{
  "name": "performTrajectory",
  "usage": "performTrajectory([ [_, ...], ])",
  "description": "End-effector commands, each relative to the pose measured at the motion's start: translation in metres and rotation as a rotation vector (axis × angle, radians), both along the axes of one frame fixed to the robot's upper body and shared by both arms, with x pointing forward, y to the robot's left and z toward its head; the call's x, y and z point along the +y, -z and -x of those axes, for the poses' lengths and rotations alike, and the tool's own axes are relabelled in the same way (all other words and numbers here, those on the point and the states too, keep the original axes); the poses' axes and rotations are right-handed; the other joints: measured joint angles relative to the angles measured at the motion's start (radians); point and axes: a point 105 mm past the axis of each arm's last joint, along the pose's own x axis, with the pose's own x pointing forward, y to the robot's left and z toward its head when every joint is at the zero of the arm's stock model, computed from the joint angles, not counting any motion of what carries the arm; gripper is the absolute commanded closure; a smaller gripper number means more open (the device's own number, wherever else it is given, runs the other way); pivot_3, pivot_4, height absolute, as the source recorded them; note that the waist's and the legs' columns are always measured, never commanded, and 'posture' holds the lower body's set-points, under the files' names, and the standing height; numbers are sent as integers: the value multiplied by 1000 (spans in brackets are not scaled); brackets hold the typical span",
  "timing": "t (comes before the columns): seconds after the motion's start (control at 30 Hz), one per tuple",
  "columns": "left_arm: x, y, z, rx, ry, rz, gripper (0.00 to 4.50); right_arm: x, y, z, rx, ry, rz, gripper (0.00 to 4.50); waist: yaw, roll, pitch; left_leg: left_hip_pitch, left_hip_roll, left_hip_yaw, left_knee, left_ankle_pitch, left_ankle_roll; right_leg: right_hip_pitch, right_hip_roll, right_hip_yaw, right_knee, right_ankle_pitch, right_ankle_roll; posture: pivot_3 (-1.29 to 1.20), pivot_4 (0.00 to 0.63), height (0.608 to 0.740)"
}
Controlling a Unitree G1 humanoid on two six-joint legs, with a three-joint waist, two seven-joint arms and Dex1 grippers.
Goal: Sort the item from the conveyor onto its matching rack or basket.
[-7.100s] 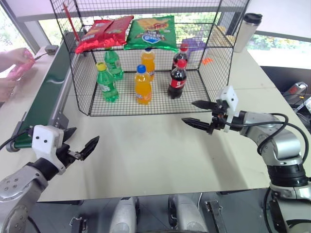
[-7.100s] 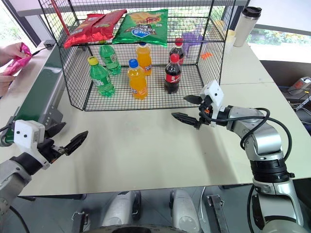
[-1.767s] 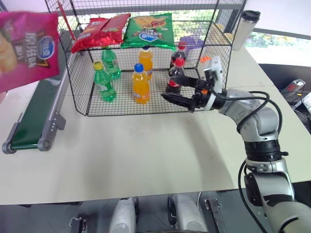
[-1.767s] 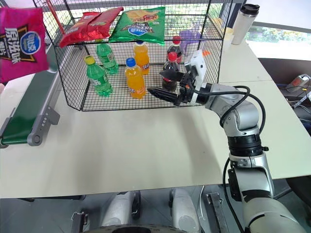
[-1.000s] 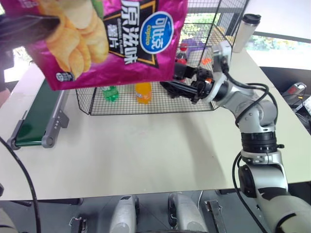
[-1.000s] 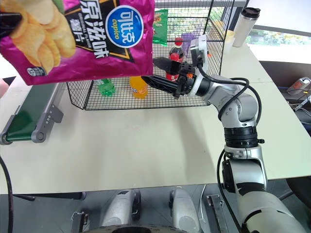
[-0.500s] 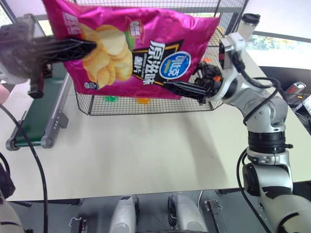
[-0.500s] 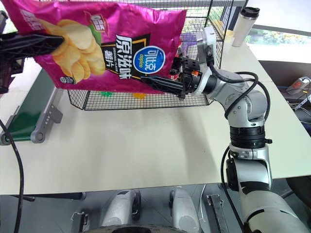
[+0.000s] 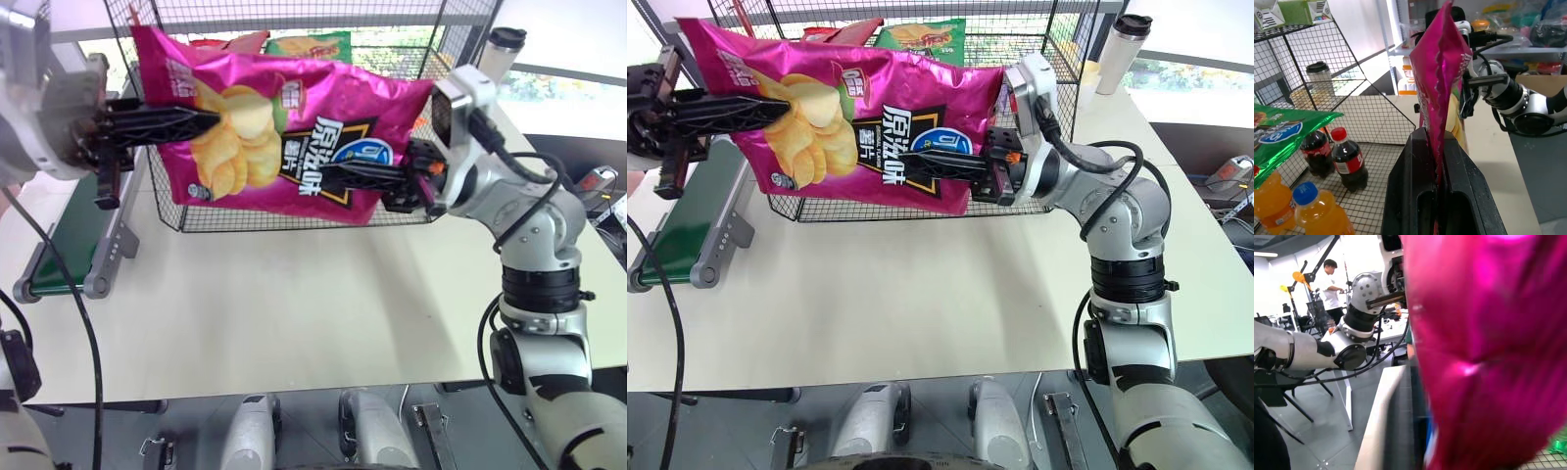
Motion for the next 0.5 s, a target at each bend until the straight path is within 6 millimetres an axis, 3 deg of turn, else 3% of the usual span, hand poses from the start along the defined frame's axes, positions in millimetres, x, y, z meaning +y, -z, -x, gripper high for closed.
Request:
performTrajectory([
  [0.03, 4, -5, -1, -41, -32, 5, 4500, -1, -6, 6, -62, 11, 4, 4489, 0, 0, 0, 0, 0, 0, 0, 0, 0, 0, 0, 0, 0, 0, 0, 0, 150, 740],
  [0.13, 7, -2, -6, -26, -60, 16, 4500, -2, -6, 5, -69, 35, 3, 4489, -1, 0, 0, 0, 0, 0, 0, 0, 0, 0, 0, 0, 0, 0, 0, 0, 150, 740],
  [0.27, 12, 6, -7, 21, -79, 30, 3208, -5, -9, 1, -78, 79, -8, 4500, -1, 0, 0, 0, 0, 0, 0, 0, 0, 0, 0, 0, 0, 0, 0, 0, 150, 740],
  [0.37, 21, 10, -16, 5, -160, 55, 1865, -9, -11, -1, -87, 123, -15, 4500, 0, 0, 0, 0, 0, 0, 0, 0, 0, 0, 0, 0, 0, 0, 0, 0, 150, 740],
  [0.5, 47, 12, -21, 1, -284, 120, 1865, -26, -15, -9, -113, 279, -25, 4500, 0, 0, 0, 0, 0, 0, 0, 0, 0, 0, 0, 0, -1, 0, 0, 0, 150, 740],
])
